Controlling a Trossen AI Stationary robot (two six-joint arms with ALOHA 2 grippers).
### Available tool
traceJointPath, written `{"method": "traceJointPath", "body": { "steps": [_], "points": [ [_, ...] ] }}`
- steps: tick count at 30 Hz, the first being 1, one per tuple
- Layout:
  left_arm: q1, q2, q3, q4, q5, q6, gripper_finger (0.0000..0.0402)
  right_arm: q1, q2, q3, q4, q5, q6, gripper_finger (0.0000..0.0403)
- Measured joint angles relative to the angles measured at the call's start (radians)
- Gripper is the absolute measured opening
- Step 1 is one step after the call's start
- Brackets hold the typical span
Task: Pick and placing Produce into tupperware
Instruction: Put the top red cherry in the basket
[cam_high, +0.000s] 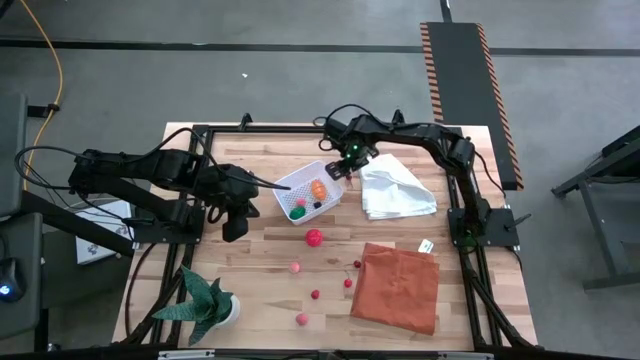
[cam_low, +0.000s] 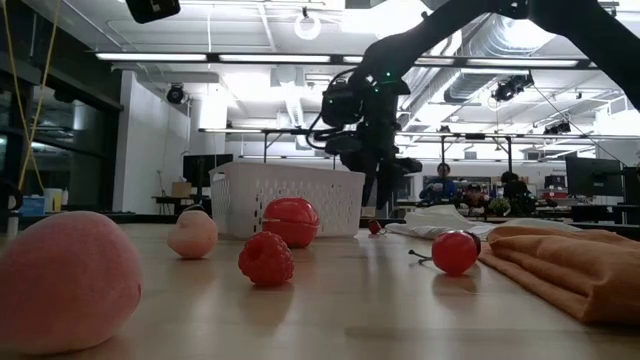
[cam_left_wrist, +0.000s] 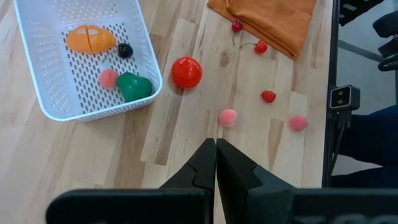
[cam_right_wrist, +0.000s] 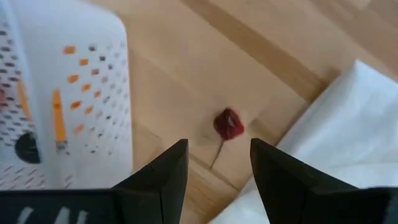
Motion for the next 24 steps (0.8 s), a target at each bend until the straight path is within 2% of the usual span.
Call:
{"method": "traceJointPath", "body": {
  "steps": [24],
  "points": [
    [0.000, 0.000, 0.000, -0.003, 0.000, -0.007, 0.0003, 0.005, 0.067, 0.000, 0.002, -0.020, -0.001, 0.0165]
  ]
}}
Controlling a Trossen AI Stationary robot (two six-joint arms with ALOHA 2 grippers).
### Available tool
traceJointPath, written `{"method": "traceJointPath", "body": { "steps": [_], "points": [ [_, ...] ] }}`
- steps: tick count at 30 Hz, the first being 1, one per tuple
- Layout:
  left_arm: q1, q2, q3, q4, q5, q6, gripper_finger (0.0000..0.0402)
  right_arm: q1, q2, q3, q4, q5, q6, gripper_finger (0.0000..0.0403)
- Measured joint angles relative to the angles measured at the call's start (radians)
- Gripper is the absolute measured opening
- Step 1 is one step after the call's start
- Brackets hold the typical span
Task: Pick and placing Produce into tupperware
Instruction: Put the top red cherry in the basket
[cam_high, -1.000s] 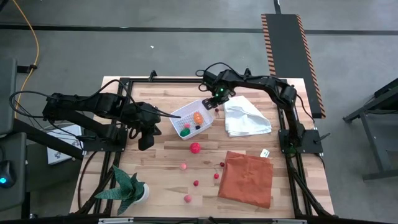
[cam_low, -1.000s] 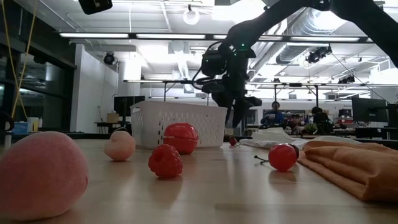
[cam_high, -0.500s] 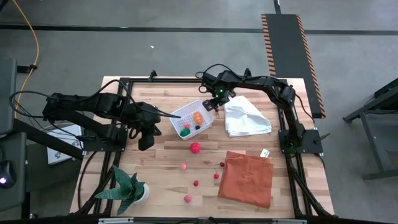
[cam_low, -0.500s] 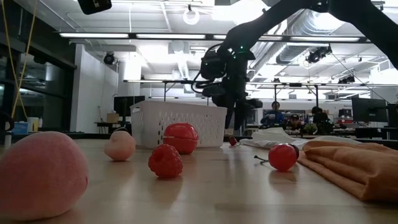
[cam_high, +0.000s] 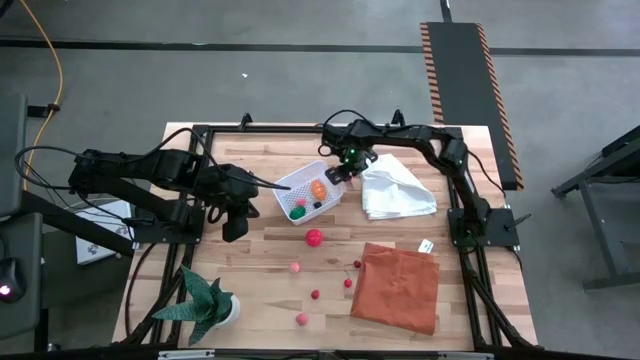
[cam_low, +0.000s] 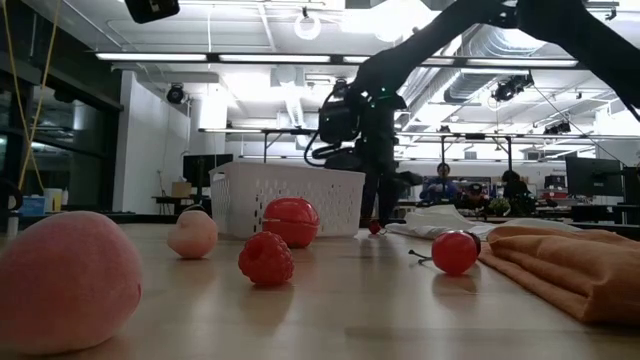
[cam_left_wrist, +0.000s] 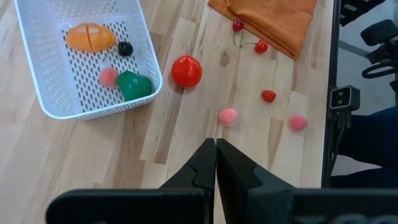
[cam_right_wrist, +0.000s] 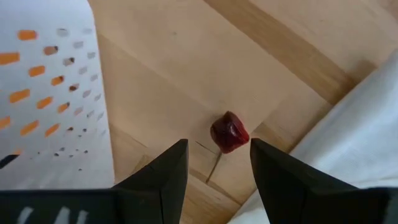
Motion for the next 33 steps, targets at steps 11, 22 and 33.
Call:
{"method": "traceJointPath", "body": {
  "steps": [11, 22, 33],
  "points": [
    [0.000, 0.000, 0.000, -0.012, 0.000, -0.007, 0.0003, -0.016, 0.009, 0.000, 0.004, -0.007, 0.008, 0.0165],
    [0.000, 0.000, 0.000, -0.012, 0.000, -0.007, 0.0003, -0.017, 0.022, 0.000, 0.023, -0.007, 0.016, 0.0165],
    [0.000, 0.000, 0.000, -0.012, 0.000, -0.009, 0.0003, -0.018, 0.022, 0.000, 0.023, -0.006, 0.016, 0.0151]
  ]
}}
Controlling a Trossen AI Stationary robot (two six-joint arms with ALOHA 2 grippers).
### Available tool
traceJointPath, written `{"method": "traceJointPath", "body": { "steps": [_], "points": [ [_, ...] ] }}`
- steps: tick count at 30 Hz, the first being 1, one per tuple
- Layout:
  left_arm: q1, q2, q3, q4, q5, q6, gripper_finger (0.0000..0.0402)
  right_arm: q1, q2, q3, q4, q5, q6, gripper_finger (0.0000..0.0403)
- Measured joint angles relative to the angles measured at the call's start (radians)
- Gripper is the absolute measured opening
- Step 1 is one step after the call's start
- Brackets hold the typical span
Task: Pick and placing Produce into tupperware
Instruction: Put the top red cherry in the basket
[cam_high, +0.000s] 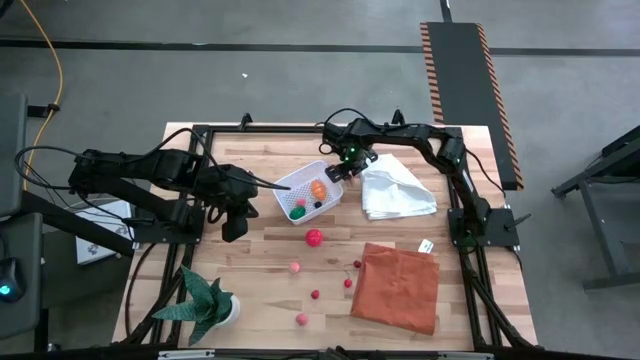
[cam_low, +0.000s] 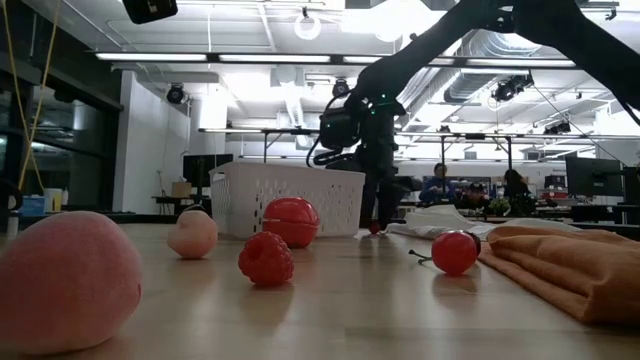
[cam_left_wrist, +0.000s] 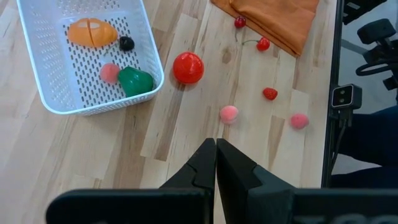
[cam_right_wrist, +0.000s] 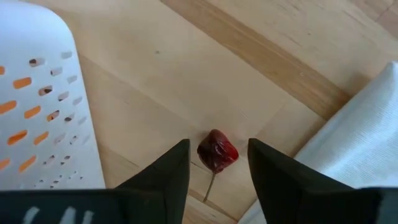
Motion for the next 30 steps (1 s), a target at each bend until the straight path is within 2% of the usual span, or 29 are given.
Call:
{"method": "traceJointPath", "body": {
  "steps": [7, 12, 30],
  "points": [
    [0.000, 0.000, 0.000, 0.000, 0.000, 0.000, 0.0003, 0.000, 0.000, 0.000, 0.000, 0.000, 0.000, 0.0108],
    [0.000, 0.000, 0.000, 0.000, 0.000, -0.001, 0.0003, 0.000, 0.000, 0.000, 0.000, 0.001, 0.000, 0.0092],
    [0.000, 0.000, 0.000, 0.000, 0.015, -0.002, 0.0003, 0.000, -0.022, 0.001, -0.043, 0.002, -0.029, 0.0089]
  ]
}}
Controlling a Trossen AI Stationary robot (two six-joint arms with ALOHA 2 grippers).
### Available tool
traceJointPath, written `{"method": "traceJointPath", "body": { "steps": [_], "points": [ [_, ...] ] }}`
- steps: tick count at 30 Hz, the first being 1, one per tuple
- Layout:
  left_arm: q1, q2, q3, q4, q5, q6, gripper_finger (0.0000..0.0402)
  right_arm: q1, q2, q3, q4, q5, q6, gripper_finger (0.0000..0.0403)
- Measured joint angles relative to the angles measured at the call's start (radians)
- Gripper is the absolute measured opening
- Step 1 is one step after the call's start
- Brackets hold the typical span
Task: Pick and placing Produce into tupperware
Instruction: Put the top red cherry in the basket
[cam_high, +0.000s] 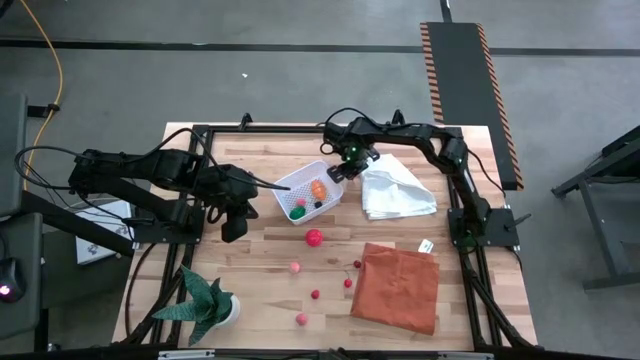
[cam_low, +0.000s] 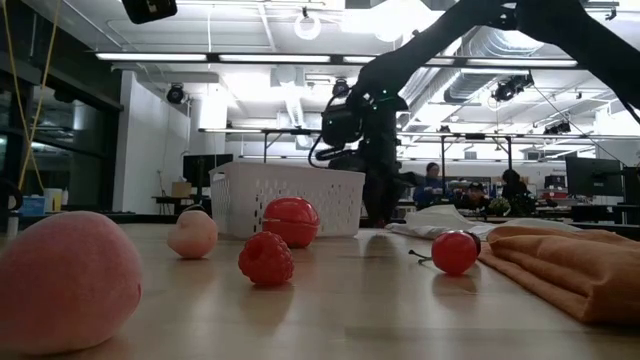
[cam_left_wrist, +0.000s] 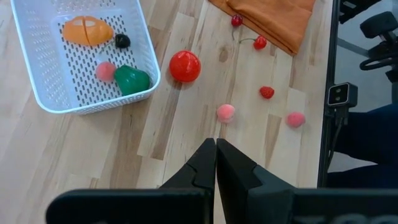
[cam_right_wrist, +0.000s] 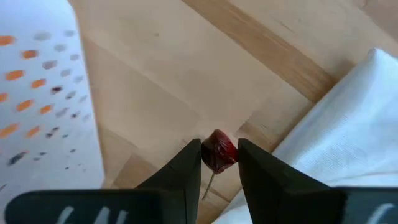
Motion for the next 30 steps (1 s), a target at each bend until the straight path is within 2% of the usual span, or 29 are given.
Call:
{"method": "traceJointPath", "body": {
  "steps": [20, 30],
  "points": [
    [0.000, 0.000, 0.000, 0.001, 0.000, 0.004, 0.0003, 0.022, -0.223, 0.000, -0.009, 0.015, -0.040, 0.0089],
    [0.000, 0.000, 0.000, 0.018, 0.000, 0.004, 0.0003, 0.118, -0.286, 0.000, 0.174, -0.171, -0.042, 0.0089]
  ]
}}
